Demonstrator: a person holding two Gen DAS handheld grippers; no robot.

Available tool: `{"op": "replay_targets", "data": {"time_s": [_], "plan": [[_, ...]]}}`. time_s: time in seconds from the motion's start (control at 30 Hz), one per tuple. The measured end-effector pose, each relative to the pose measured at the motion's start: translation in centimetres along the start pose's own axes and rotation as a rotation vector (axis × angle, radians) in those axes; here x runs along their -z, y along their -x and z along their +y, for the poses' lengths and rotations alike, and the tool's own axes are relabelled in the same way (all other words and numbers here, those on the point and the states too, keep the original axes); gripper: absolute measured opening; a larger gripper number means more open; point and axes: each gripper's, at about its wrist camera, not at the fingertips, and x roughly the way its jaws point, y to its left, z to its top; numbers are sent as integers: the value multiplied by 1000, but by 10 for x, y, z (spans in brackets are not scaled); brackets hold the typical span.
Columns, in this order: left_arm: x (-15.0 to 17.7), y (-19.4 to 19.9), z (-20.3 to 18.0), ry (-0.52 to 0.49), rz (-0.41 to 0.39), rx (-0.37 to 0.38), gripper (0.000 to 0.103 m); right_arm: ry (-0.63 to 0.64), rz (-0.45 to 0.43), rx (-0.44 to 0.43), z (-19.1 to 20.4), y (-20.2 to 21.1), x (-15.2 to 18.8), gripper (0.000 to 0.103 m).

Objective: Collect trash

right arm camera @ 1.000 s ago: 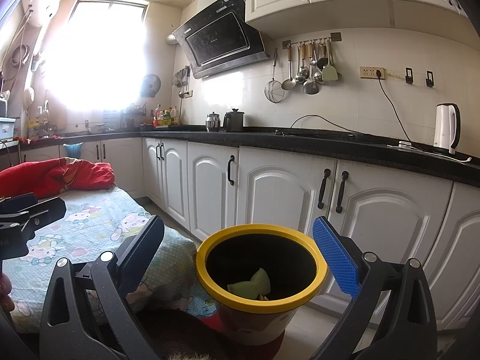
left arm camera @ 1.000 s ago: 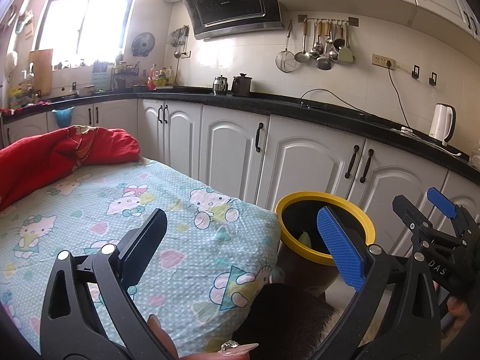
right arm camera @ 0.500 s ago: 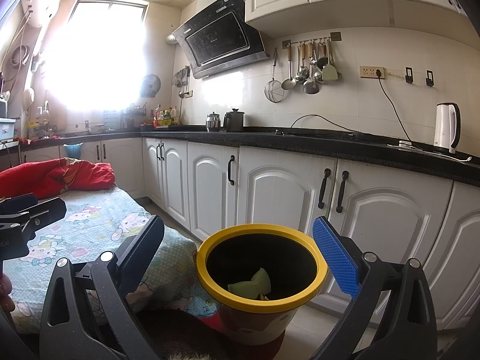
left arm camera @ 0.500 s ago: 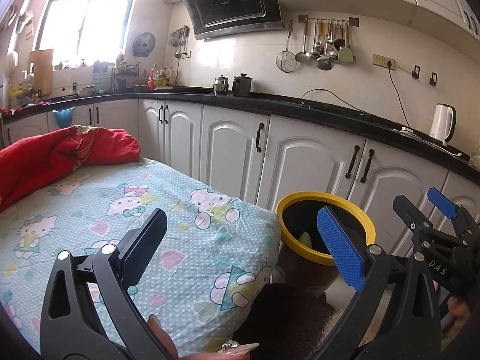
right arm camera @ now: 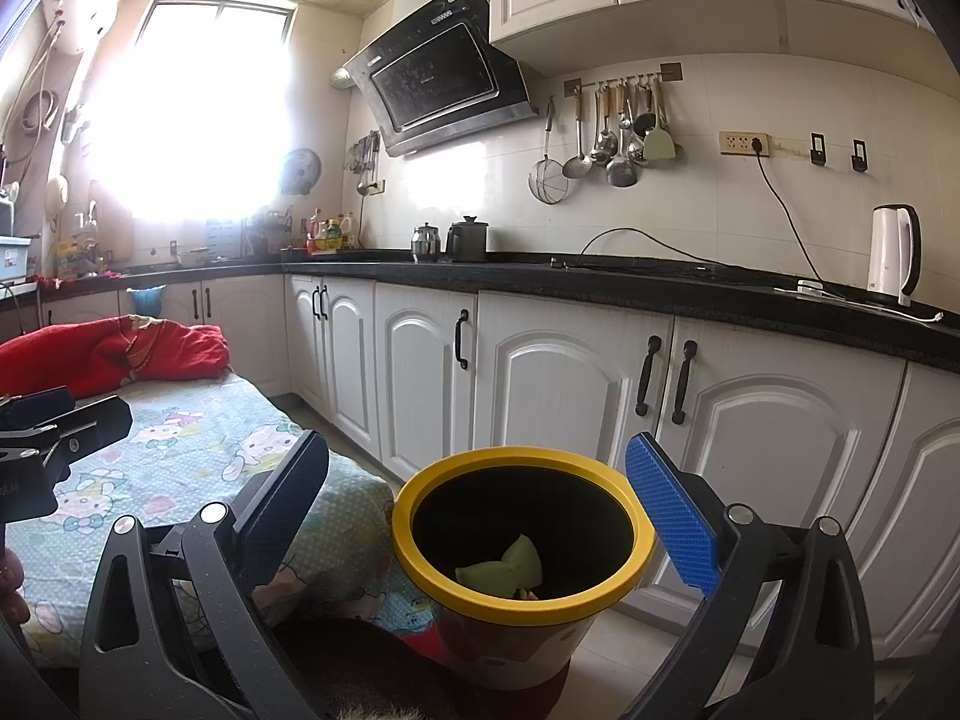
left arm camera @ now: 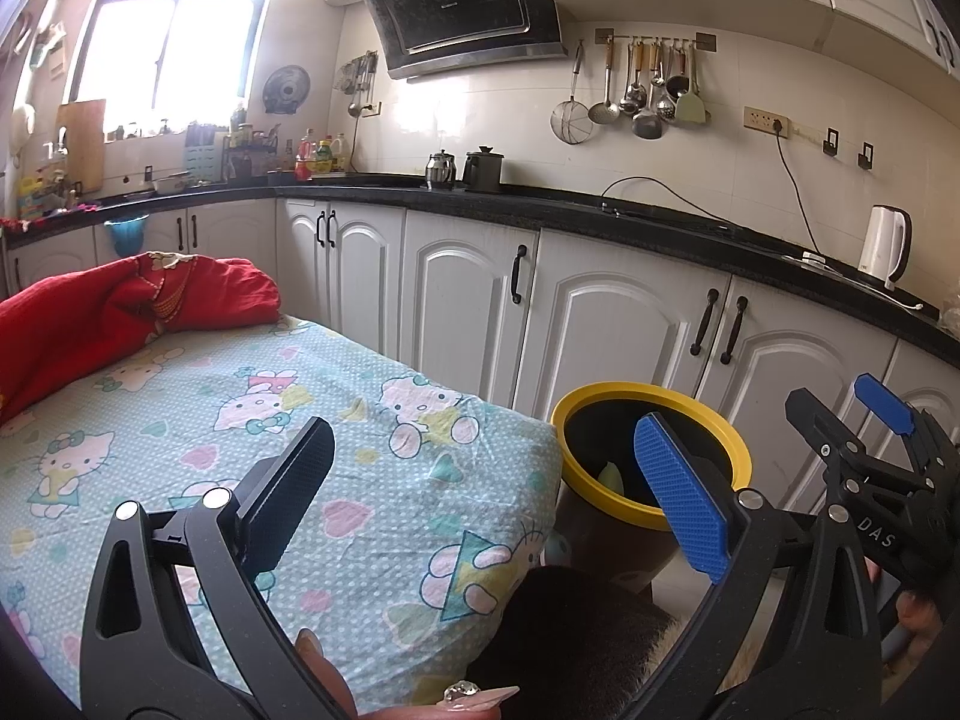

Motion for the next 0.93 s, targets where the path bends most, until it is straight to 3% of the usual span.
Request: {"op": "replay_targets", "data": {"time_s": [0.63, 0.77, 0.83, 0.93], "plan": [[2, -2, 17, 45, 62, 11, 92, -16, 54, -19, 8, -5, -2, 97], [-2, 12, 66, 153, 127, -46, 92, 21, 74, -167, 52, -12, -18, 97], [-3, 34, 119, 215, 140, -167, 92, 70, 83, -335, 109, -14, -28, 97], [3, 77, 201, 290, 134, -425, 92, 154, 168, -605, 212, -13, -34, 97]]}}
